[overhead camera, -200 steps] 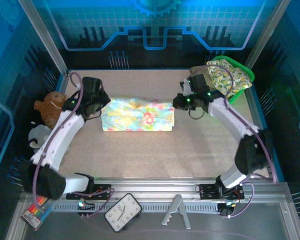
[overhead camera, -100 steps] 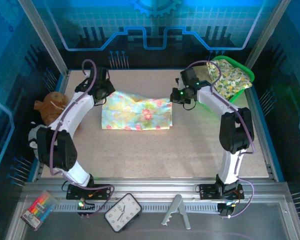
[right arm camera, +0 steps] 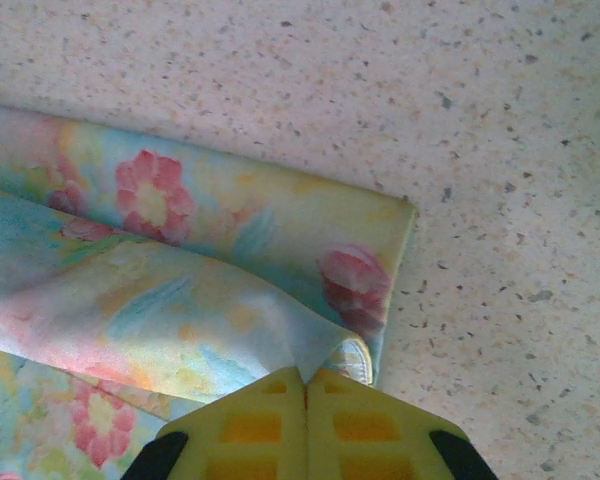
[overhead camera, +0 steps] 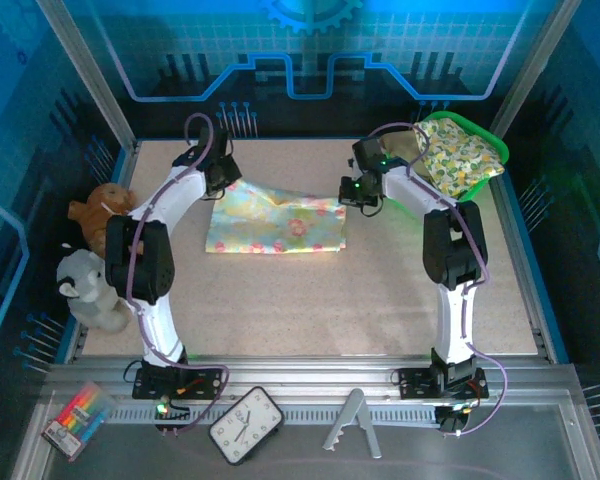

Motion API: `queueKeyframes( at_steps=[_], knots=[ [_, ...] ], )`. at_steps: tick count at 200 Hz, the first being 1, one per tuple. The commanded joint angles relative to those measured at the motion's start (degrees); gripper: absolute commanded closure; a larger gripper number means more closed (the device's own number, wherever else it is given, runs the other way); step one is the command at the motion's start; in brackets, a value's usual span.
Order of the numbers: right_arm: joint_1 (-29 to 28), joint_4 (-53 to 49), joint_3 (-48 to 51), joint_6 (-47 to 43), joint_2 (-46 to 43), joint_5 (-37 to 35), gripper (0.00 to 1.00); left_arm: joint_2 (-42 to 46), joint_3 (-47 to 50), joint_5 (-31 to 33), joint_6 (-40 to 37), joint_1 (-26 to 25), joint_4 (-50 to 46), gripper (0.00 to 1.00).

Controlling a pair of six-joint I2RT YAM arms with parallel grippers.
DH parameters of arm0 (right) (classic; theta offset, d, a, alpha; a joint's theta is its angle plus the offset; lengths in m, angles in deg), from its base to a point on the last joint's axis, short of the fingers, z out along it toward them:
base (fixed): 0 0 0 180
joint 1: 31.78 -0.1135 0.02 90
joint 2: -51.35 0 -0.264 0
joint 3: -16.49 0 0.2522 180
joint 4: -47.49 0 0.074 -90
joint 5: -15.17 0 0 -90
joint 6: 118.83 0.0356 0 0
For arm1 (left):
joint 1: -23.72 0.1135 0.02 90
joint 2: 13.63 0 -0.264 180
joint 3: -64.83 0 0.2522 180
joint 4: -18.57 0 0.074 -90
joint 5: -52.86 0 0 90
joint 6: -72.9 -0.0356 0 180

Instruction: Fold and stack the skirts

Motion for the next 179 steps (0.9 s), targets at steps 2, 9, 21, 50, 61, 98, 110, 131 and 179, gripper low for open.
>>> queueKeyframes(
  at_steps=[2,9,21,50,61,98,110,131,179],
  knots=[
    [1.13,-1.67,-1.53,0.98,0.96,-2.38,0.96,-2.45,-3.21,-1.47,-1.05,0.57,-0.05,1.0],
    [1.2,-1.67,-1.48,1.23,0.97,-2.56,0.96,-3.06,-3.66,-1.49,-1.09,0.57,-0.21,1.0],
    [1.31,-1.81,-1.51,1.56,1.24,-2.74,0.95,-4.16,-4.73,-1.53,-1.22,0.57,-0.8,1.0],
    [1.64,-2.5,-2.78,1.97,1.62,-2.11,0.79,-6.62,-8.56,-1.79,-1.71,0.57,-3.4,1.0],
    [1.54,-3.39,-3.14,1.88,0.53,-3.15,0.69,-6.72,-10.02,-2.44,-2.4,0.57,-4.62,0.7],
    [-0.52,-1.05,1.85,0.61,-7.99,-3.64,0.36,-0.9,-7.09,-5.77,-1.96,0.57,-4.88,0.01],
    [-1.56,0.86,3.51,0.12,-9.23,0.23,0.15,1.47,-3.28,-10.71,-0.59,0.53,-1.77,0.01],
    [-2.84,4.99,3.85,1.94,-7.36,8.76,0.0,1.58,0.52,-22.14,2.85,0.46,3.13,0.01],
    [-4.12,14.5,-3.68,10.28,4.26,16.7,0.0,-9.99,-7.02,-30.3,7.26,0.73,5.85,0.01]
  ],
)
